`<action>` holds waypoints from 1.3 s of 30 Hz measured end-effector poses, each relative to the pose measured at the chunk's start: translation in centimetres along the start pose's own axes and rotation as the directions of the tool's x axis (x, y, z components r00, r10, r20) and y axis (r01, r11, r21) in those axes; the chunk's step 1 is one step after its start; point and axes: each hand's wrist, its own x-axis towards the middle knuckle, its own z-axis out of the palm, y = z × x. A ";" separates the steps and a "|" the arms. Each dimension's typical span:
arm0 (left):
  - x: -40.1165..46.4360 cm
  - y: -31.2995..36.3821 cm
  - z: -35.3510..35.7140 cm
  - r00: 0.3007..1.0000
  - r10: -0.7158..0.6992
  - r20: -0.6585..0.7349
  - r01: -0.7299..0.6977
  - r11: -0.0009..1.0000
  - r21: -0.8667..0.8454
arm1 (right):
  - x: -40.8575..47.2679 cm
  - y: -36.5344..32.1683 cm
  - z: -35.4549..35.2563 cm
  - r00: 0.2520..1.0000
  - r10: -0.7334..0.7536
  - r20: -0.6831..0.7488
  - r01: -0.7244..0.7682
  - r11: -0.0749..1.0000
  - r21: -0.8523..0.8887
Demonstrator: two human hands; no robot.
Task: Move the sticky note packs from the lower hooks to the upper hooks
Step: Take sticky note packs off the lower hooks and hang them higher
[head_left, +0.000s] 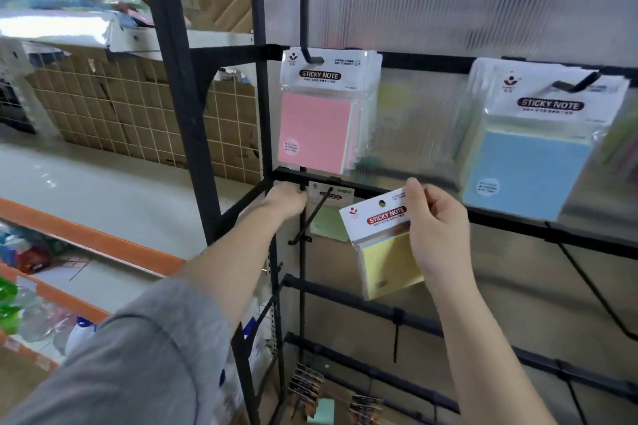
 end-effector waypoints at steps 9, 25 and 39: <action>3.4 0.6 3.0 0.989 0.022 0.148 0.007 0.981 -0.193 | 0.6 0.2 -0.5 1.000 0.027 -0.005 -0.027 0.997 0.068; -0.4 -2.0 2.5 0.982 0.075 -0.172 -0.135 0.917 -0.375 | -0.7 -0.8 0.2 0.995 0.088 -0.051 -0.080 0.986 0.144; -12.0 -3.7 0.4 0.944 -0.013 -0.329 -0.104 0.935 -0.338 | -4.9 -2.7 -3.1 0.986 0.153 -0.067 -0.141 0.976 0.164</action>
